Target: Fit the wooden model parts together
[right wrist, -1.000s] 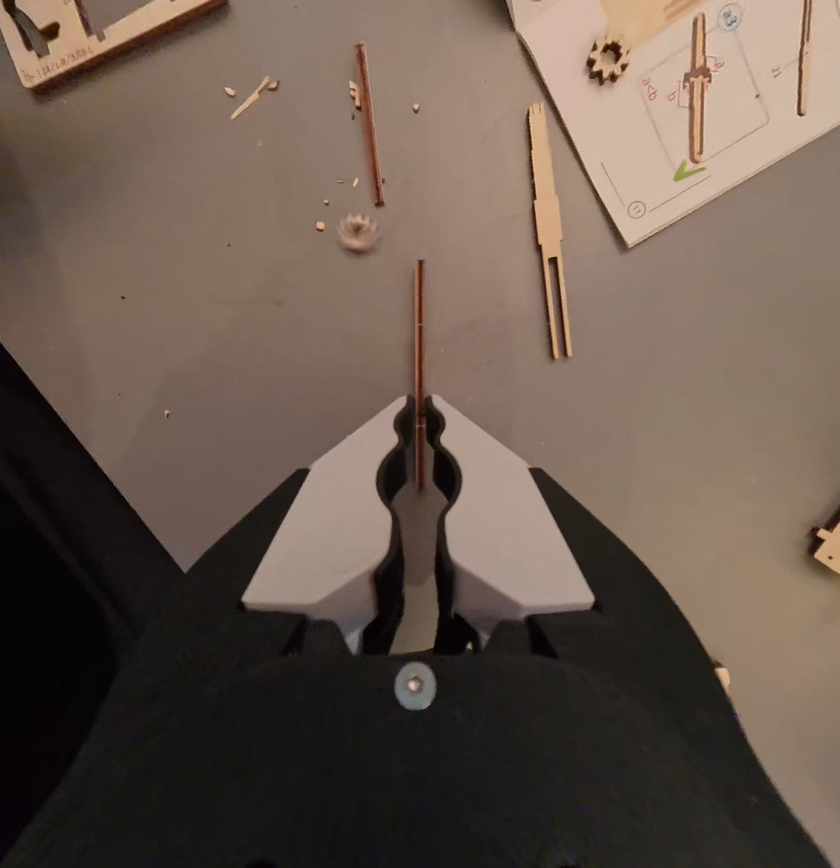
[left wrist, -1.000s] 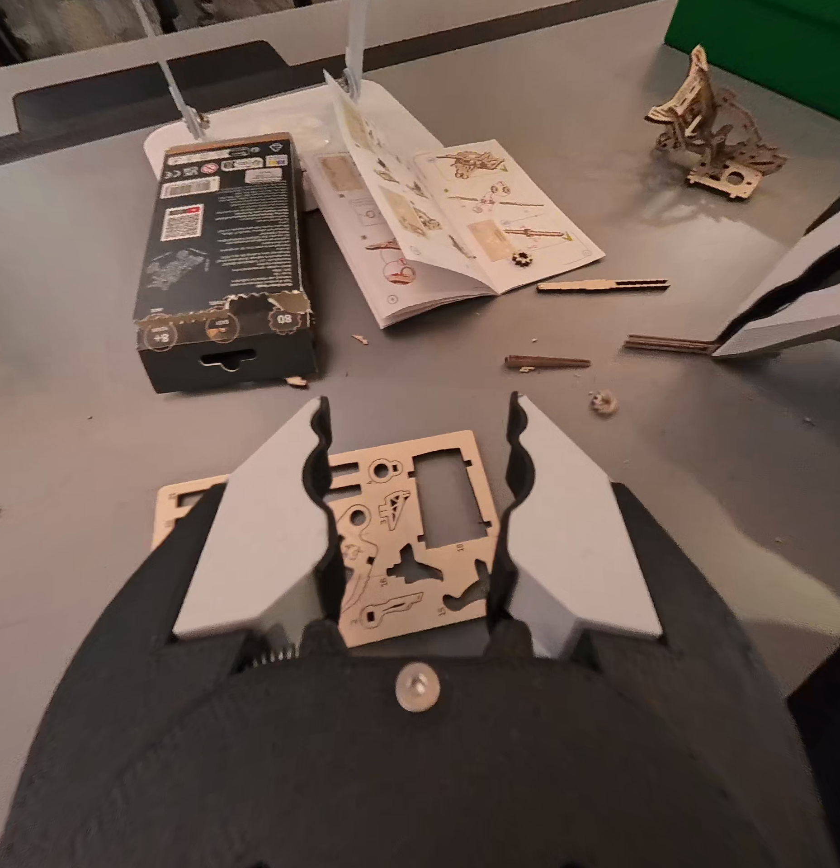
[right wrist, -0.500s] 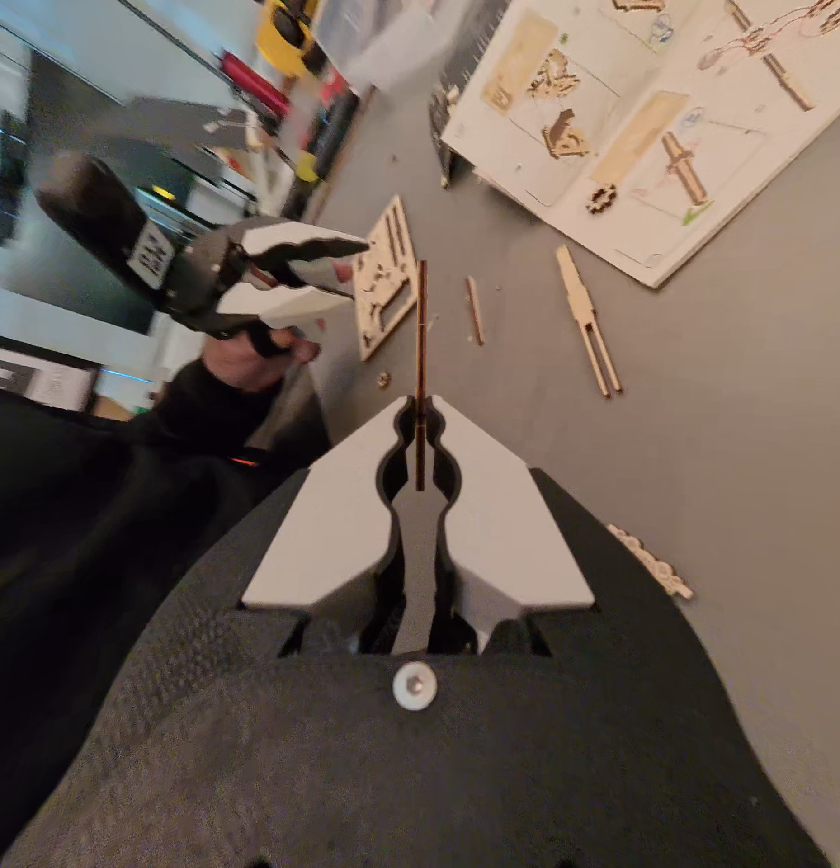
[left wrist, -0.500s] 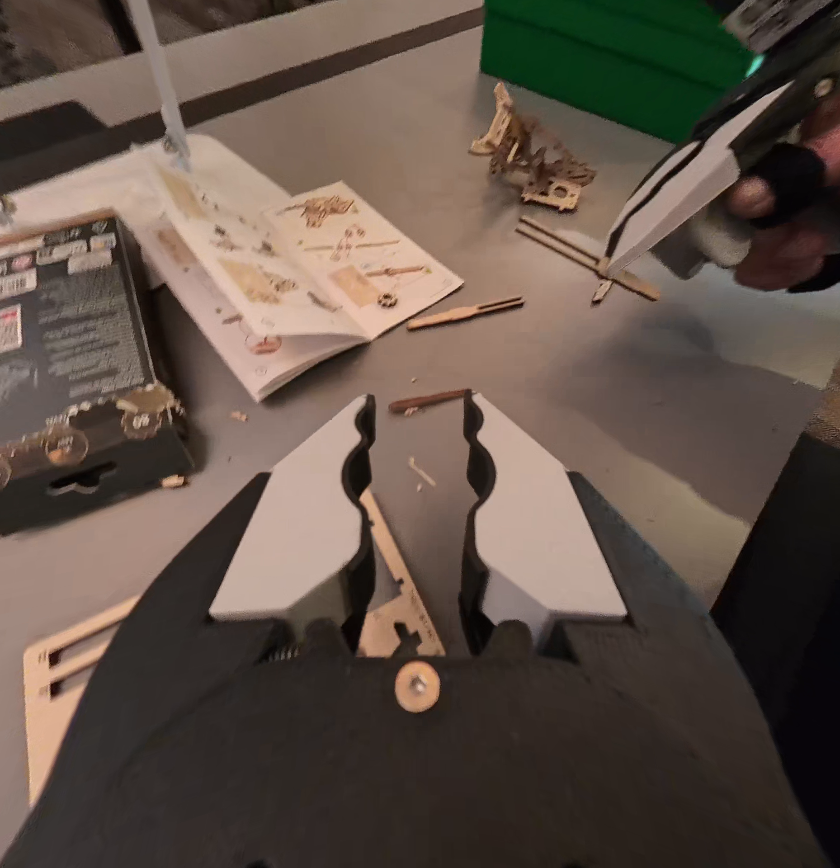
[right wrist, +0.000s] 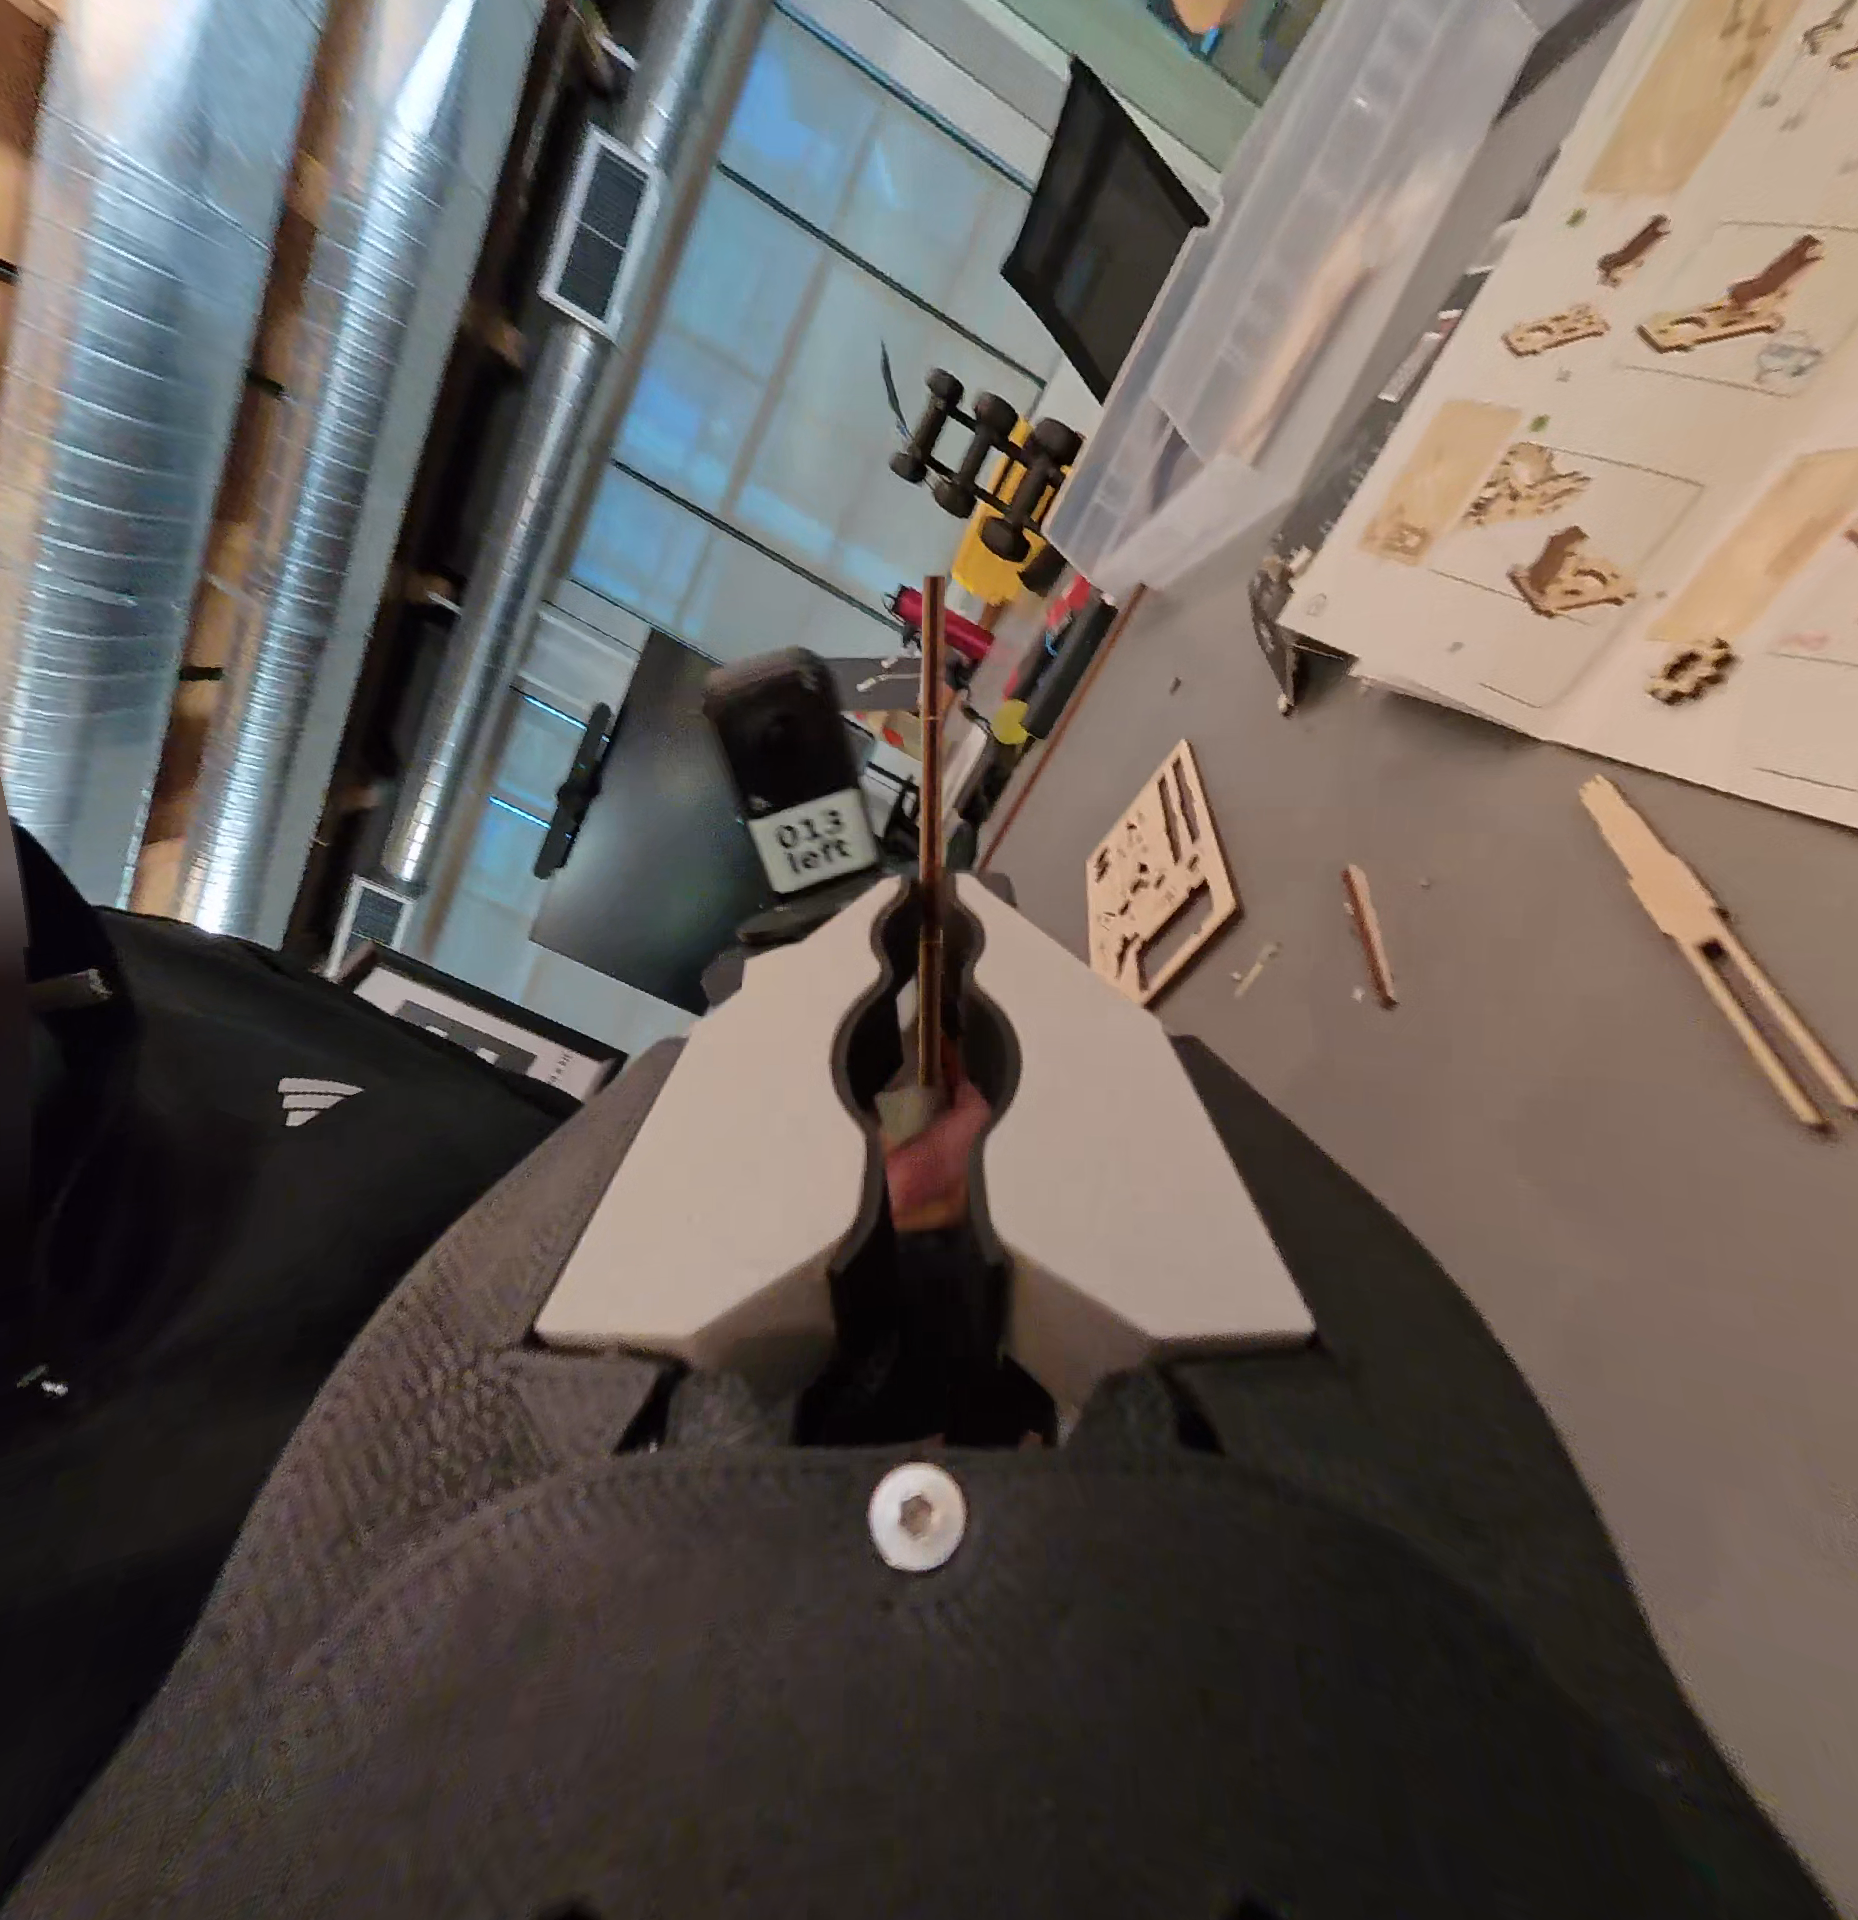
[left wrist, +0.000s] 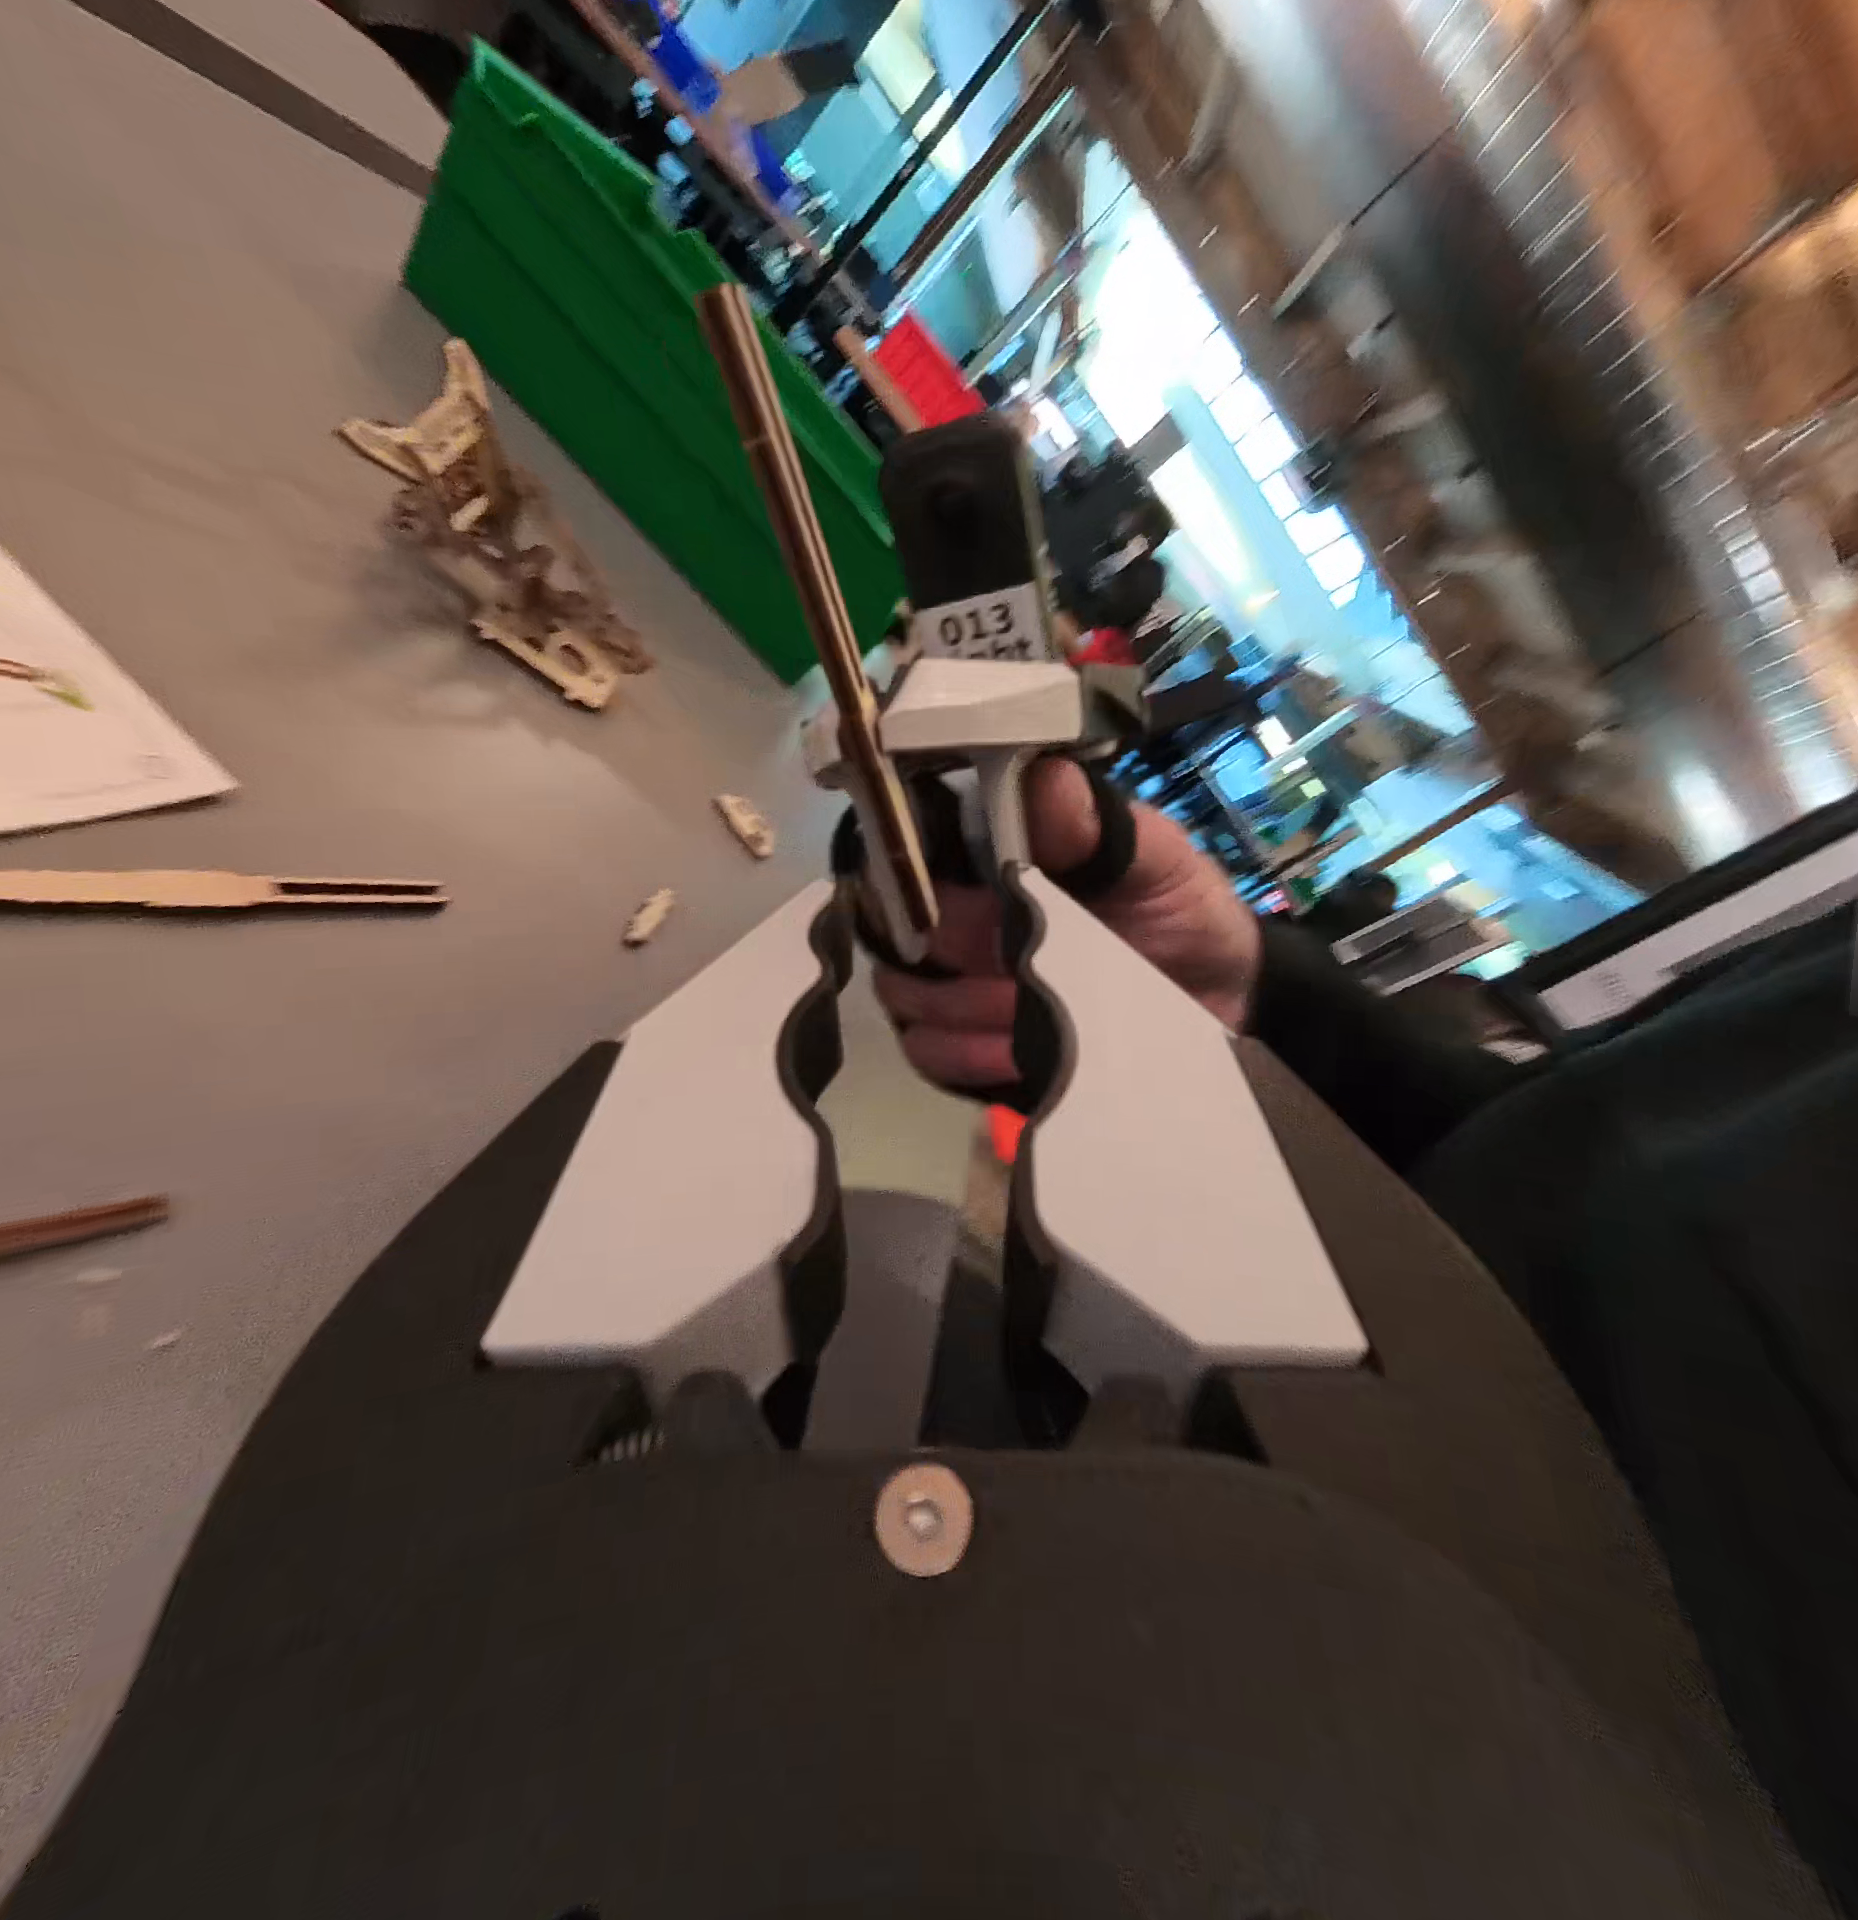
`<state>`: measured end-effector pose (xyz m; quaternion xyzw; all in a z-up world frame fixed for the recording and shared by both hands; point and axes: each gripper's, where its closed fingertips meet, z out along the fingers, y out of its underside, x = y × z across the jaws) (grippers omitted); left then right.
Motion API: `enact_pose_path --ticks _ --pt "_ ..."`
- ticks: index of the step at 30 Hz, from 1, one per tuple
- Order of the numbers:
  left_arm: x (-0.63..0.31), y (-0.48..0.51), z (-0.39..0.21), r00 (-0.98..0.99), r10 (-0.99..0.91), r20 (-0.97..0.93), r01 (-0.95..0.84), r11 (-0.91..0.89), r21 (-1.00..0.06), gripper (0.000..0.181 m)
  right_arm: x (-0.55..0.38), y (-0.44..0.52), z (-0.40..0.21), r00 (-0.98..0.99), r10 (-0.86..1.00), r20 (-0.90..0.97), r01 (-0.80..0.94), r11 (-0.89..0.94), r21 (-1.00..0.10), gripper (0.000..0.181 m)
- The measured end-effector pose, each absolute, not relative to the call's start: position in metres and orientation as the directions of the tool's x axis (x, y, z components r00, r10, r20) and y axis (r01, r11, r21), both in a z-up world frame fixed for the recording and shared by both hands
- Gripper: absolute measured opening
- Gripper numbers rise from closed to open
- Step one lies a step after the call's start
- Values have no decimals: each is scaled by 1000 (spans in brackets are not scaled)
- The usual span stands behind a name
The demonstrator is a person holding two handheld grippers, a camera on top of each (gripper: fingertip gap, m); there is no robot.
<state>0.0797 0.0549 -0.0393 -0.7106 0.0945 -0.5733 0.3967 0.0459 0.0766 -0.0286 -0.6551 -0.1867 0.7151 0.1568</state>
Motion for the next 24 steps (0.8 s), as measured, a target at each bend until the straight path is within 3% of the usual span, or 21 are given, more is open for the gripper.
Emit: enact_pose_path --ticks 4,8,20,24 --pt "82 55 -30 256 -608 751 372 -656 -657 3 40 71 -19 -141 493 -858 7 -866 -499 1" --pt "79 56 -31 254 -604 755 370 -661 -653 0 40 69 -14 -181 494 -850 -11 -866 -501 0" --pt "60 58 -35 297 -600 743 338 -661 -670 1 48 72 -22 -152 507 -849 2 -858 -513 1" --pt "47 66 -43 409 -586 700 339 -614 -713 12 49 73 -26 -113 529 -841 20 -845 -534 1"
